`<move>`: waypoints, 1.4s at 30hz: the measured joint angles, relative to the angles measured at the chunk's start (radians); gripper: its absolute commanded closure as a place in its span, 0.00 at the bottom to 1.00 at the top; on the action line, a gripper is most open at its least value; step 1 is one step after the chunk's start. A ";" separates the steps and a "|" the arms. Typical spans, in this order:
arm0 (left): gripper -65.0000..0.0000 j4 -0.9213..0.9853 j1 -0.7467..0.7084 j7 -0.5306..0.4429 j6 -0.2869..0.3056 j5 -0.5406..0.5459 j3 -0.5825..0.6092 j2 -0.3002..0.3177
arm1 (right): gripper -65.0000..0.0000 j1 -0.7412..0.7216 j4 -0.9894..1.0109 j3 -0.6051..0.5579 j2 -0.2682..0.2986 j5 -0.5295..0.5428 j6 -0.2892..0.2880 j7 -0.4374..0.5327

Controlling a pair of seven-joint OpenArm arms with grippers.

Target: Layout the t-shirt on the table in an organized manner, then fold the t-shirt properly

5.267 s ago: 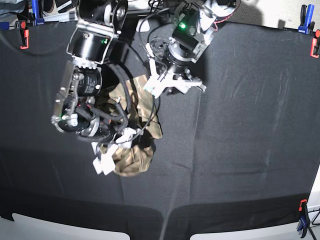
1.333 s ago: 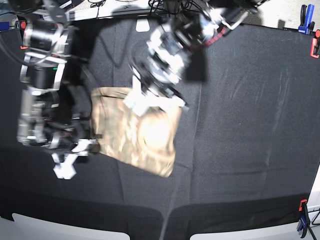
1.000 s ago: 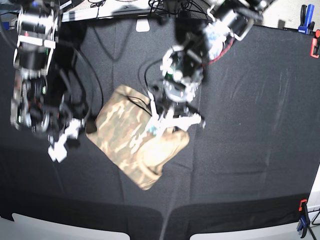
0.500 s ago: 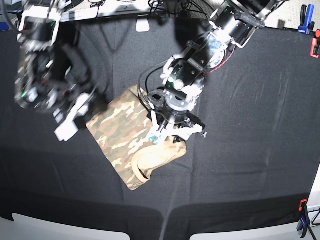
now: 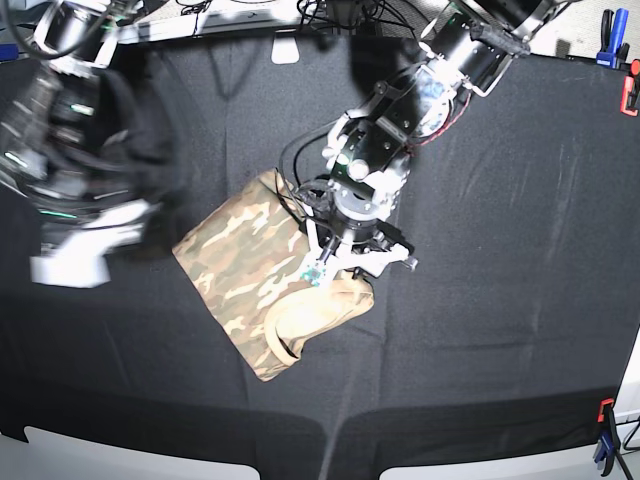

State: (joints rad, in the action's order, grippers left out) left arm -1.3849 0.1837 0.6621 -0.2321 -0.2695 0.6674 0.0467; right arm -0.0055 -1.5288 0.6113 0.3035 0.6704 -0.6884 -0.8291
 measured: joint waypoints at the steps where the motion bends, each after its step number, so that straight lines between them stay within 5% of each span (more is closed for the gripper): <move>1: 0.57 0.000 0.000 0.000 0.000 0.000 0.000 0.000 | 0.61 -0.007 0.000 0.003 0.004 -0.037 0.000 0.007; 7: 0.57 0.000 0.000 0.003 -0.002 0.004 0.000 -0.002 | 0.61 -0.127 0.125 -0.107 -0.026 -0.204 -0.007 0.130; 13: 0.57 0.000 0.000 0.019 -0.001 0.004 0.003 -0.002 | 0.61 -0.261 0.392 -0.256 -0.040 -0.359 -0.003 0.133; 20: 0.57 0.000 0.000 0.026 -0.003 -0.078 0.003 -0.002 | 0.61 -0.212 0.459 -0.380 -0.034 -0.122 0.007 0.042; 24: 0.57 0.000 0.000 0.092 -0.187 -0.244 0.003 -0.003 | 0.61 -0.159 0.442 -0.408 -0.034 -0.019 0.003 0.032; 27: 0.57 0.000 0.002 0.154 -0.198 -0.314 -0.001 -0.002 | 0.61 -0.129 0.420 -0.402 -0.042 -0.012 0.003 0.043; 37: 0.57 0.000 0.002 0.180 -0.190 -0.336 0.001 -0.002 | 0.61 -0.102 0.318 -0.394 -0.071 0.011 0.003 -0.071; 42: 0.57 -0.022 0.022 0.150 -0.191 -0.145 0.005 0.050 | 0.61 -0.097 0.262 -0.314 -0.071 0.000 0.003 -0.089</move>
State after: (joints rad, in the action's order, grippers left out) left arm -1.4071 0.2054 0.8120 -0.4229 -0.4145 0.6727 0.0967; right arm -0.1024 -1.2667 0.2970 0.2321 0.6704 -0.6857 -0.9180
